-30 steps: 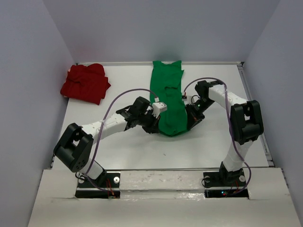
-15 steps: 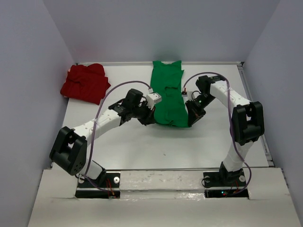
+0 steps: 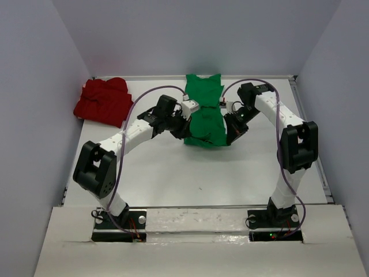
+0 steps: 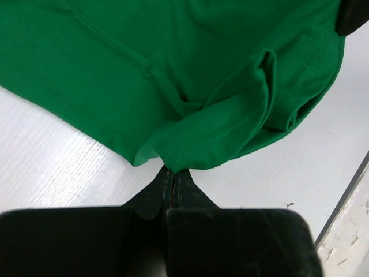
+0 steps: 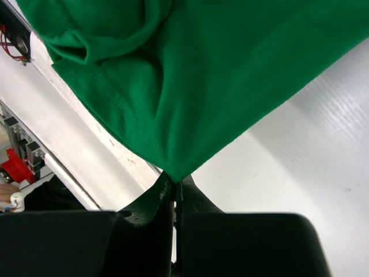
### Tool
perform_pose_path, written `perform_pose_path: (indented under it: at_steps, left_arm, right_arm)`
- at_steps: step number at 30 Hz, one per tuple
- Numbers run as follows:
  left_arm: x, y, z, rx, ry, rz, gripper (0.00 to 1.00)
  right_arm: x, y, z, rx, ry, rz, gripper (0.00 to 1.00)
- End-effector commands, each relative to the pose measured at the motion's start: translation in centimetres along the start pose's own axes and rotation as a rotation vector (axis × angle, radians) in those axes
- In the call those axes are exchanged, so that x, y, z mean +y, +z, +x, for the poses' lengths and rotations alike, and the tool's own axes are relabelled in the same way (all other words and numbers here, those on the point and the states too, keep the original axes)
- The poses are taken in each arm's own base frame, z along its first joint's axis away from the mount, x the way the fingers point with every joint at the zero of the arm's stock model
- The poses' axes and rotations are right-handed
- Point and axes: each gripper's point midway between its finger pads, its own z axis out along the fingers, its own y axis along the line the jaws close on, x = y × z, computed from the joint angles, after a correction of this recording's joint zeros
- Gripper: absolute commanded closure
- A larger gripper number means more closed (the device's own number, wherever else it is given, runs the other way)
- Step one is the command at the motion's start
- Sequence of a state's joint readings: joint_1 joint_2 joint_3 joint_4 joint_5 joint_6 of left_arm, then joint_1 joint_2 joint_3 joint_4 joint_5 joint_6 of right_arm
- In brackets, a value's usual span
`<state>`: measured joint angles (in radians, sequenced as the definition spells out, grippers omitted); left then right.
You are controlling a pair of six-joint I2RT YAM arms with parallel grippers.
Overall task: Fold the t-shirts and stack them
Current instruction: Fold the folded rectangular tshirt in 1/3 of the way
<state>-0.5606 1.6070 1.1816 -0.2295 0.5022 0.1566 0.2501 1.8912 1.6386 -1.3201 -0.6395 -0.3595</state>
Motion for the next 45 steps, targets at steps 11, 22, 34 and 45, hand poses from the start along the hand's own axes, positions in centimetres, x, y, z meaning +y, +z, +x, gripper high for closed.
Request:
perform_pose_path:
  at_steps: [11, 22, 34, 45]
  left_arm:
    - [3.8, -1.3, -4.4, -0.078, 0.052, -0.168, 1.00]
    - [6.2, -1.3, -5.8, -0.119, 0.049, -0.248, 1.00]
    - [7.6, 0.3, -7.2, -0.128, 0.045, -0.259, 1.00]
    - [9.4, 2.1, -8.2, -0.140, 0.067, -0.285, 1.00]
  right_arm:
    - [-2.1, 1.4, -5.9, -0.063, -0.040, -0.010, 1.00]
    - [-4.7, 0.6, -10.1, -0.127, -0.062, 0.114, 1.00]
    - [-6.7, -0.8, -12.6, -0.184, -0.086, 0.247, 1.00]
    - [-8.7, -0.1, -14.7, -0.206, -0.092, 0.288, 1.00]
